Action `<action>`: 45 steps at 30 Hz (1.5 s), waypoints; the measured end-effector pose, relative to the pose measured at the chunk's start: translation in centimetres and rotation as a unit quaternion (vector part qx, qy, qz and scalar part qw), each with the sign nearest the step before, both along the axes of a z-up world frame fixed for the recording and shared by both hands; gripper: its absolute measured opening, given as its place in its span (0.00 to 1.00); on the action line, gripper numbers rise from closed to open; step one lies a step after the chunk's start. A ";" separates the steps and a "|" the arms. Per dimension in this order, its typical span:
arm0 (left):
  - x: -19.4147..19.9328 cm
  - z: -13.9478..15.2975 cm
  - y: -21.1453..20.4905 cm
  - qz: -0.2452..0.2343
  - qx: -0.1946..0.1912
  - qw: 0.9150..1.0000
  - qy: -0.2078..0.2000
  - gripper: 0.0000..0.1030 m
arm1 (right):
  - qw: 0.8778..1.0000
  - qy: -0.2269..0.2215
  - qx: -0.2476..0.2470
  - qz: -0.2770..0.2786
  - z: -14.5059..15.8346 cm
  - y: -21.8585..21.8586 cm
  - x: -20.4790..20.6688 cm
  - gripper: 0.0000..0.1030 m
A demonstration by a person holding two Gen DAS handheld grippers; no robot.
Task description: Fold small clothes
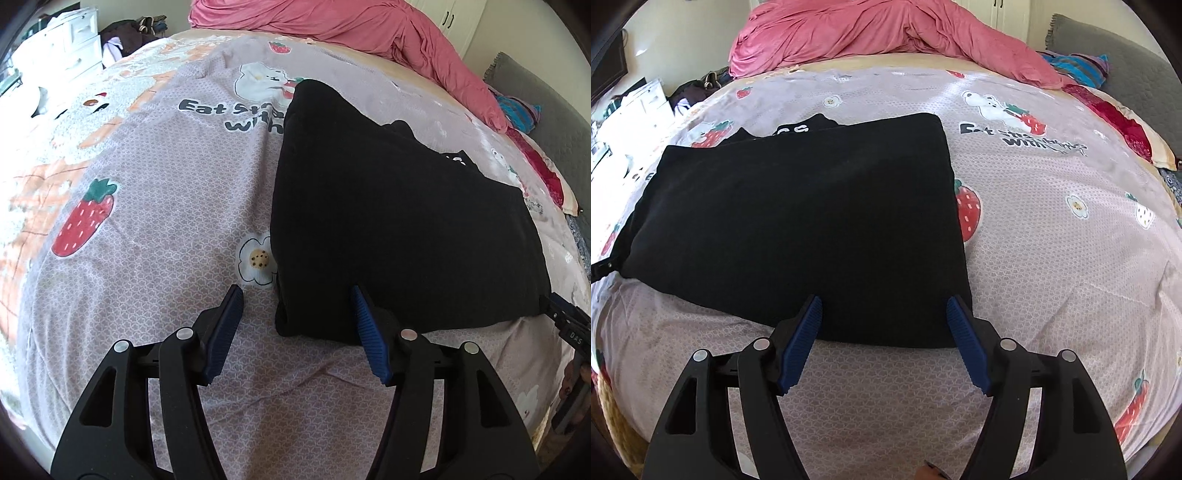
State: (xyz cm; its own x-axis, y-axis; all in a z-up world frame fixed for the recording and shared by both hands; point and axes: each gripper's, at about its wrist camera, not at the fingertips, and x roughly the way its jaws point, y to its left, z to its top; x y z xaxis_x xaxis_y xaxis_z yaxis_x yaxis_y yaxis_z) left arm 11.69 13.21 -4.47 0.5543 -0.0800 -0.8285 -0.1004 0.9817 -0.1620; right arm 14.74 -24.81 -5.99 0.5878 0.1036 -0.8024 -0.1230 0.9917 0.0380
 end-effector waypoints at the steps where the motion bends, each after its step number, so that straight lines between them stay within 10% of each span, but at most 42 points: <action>1: -0.1 0.1 0.0 0.000 0.000 1.000 0.000 0.51 | 1.000 0.000 0.002 -0.001 0.0 -0.1 -0.1 0.67; 45: -3.7 3.4 -3.2 -0.029 -0.007 0.999 -0.021 0.52 | 0.997 -0.011 0.063 -0.040 2.7 -2.6 -5.1 0.90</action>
